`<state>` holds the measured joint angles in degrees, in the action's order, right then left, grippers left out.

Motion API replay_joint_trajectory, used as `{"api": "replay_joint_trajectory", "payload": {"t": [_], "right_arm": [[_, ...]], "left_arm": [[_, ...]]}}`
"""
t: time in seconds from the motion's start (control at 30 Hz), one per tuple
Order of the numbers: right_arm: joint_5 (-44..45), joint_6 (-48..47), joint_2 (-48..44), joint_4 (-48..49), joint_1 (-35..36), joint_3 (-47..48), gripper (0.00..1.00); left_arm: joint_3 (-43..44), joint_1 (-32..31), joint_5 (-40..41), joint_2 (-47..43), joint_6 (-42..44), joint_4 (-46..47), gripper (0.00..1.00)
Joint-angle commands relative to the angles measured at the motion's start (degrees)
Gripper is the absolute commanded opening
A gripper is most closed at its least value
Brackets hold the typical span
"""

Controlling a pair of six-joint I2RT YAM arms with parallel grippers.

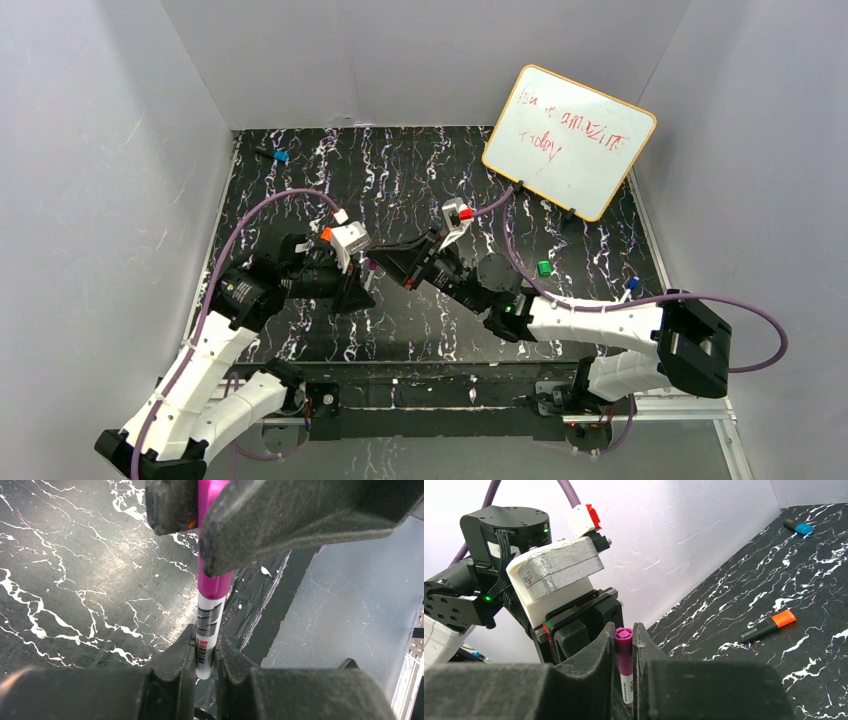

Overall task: Insert the pens into the pen caps
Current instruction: Press the pen cap onto the pen.

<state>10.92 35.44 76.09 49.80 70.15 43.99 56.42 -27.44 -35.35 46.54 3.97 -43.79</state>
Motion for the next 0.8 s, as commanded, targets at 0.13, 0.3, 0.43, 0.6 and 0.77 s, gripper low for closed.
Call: {"api": "replay_joint_trajectory", "payload": {"t": [0.13,0.3,0.43,0.6,0.77], "right_arm": [[-15.3,1.3,2.2,-23.4,8.7,-4.0,0.01],[-11.4,-2.4,-0.5,-28.0,7.4,-0.7,0.01],[-11.1,-3.9,-3.1,-30.1,3.8,0.9,0.01],[-13.0,-6.2,-3.8,-32.6,0.5,3.4,0.43],[-14.6,-8.3,-3.2,-33.2,-1.9,6.5,0.72]], "left_arm": [[7.6,2.5,3.4,1.0,-1.5,23.0,0.0],[6.1,2.5,3.1,0.8,-1.9,23.1,0.0],[5.6,2.5,3.6,0.3,-1.5,22.3,0.0],[5.8,2.5,3.8,-0.3,-1.5,21.6,0.0],[4.0,2.6,1.3,0.6,-2.1,22.1,0.0]]}}
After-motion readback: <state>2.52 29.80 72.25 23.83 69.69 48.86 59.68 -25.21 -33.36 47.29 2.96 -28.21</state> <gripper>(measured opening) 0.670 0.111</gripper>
